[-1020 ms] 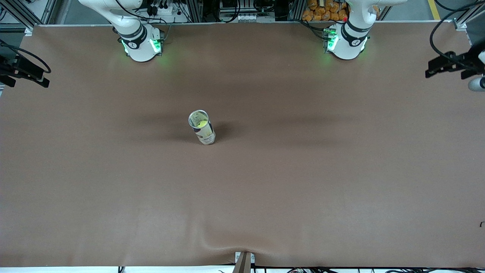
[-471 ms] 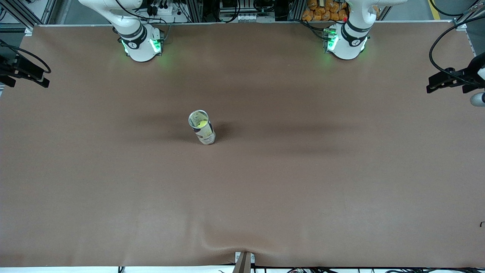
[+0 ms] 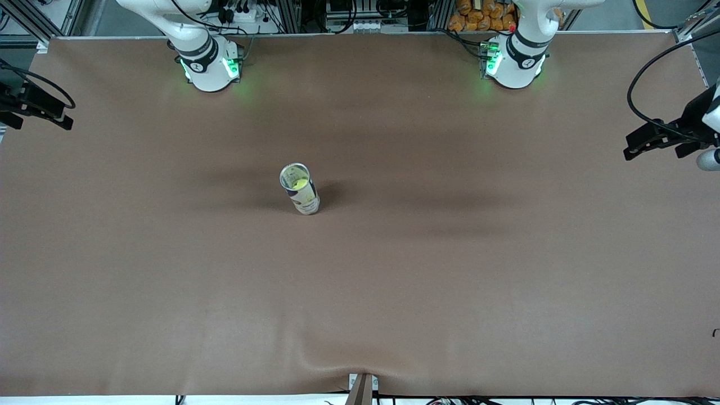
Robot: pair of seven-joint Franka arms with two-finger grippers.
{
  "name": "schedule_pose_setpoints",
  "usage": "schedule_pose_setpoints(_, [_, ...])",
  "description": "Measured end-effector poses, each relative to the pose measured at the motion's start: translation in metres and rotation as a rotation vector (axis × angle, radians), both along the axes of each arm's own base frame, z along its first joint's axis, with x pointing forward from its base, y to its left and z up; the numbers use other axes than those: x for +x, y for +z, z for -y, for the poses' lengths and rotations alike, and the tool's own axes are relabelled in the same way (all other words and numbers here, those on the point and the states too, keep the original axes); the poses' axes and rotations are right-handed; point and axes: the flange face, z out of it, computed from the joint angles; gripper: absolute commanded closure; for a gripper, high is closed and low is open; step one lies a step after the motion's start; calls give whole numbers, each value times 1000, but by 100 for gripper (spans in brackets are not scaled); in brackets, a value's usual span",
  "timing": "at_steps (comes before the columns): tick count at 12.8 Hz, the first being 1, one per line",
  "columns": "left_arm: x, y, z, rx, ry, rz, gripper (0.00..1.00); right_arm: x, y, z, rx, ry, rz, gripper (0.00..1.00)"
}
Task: Insert tennis ball vertically with right arm
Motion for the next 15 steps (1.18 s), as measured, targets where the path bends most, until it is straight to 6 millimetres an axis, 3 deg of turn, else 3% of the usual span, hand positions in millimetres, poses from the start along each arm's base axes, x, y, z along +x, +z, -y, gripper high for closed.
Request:
schedule_pose_setpoints(5, [-7,11,-1,-33,-1,19,0,0,0,0,0,-1,-1,0])
schedule_pose_setpoints(15, [-7,8,-2,-33,19,12,0,0,-1,0,0,-1,-3,0])
